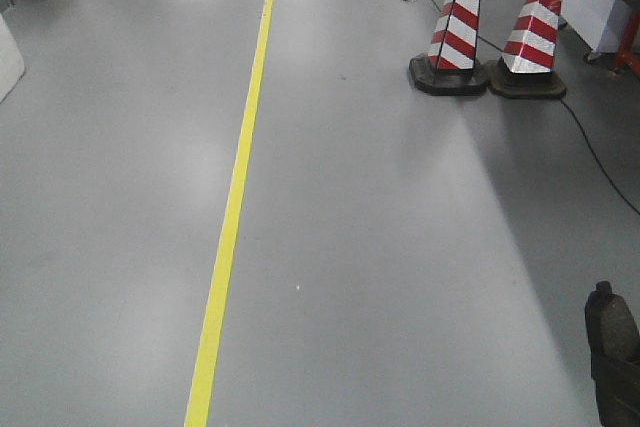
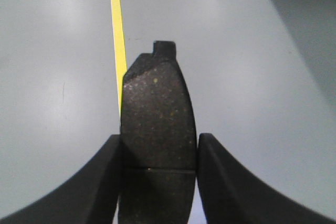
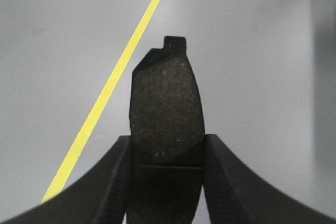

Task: Move and align brake pads A on conveyor
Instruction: 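Drive the base along the yellow line past the traffic cones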

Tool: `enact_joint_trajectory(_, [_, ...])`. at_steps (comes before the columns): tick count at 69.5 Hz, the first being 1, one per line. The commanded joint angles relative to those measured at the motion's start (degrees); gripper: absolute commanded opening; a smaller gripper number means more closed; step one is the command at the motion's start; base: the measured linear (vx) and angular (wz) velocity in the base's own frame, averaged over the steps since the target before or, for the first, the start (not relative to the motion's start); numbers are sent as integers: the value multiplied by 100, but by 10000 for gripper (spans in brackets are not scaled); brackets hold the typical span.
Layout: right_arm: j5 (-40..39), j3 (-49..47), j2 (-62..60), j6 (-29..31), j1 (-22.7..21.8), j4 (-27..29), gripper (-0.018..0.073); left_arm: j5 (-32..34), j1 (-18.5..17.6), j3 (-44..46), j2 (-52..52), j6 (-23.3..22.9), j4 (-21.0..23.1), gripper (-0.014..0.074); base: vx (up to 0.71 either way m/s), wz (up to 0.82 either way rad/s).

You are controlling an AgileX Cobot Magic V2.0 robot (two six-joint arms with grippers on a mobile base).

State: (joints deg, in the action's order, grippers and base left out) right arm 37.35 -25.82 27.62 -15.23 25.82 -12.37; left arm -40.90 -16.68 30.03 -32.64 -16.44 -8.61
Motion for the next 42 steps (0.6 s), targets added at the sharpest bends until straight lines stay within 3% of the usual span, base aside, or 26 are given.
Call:
enact_joint_trajectory(1, [-470, -169, 10, 28, -24, -115, 142, 359, -13, 171, -14, -16, -52, 3, 58, -3])
enact_joint_trajectory(42, [-470, -169, 10, 28, -24, -115, 142, 349, -13, 171, -14, -16, -52, 3, 60, -3])
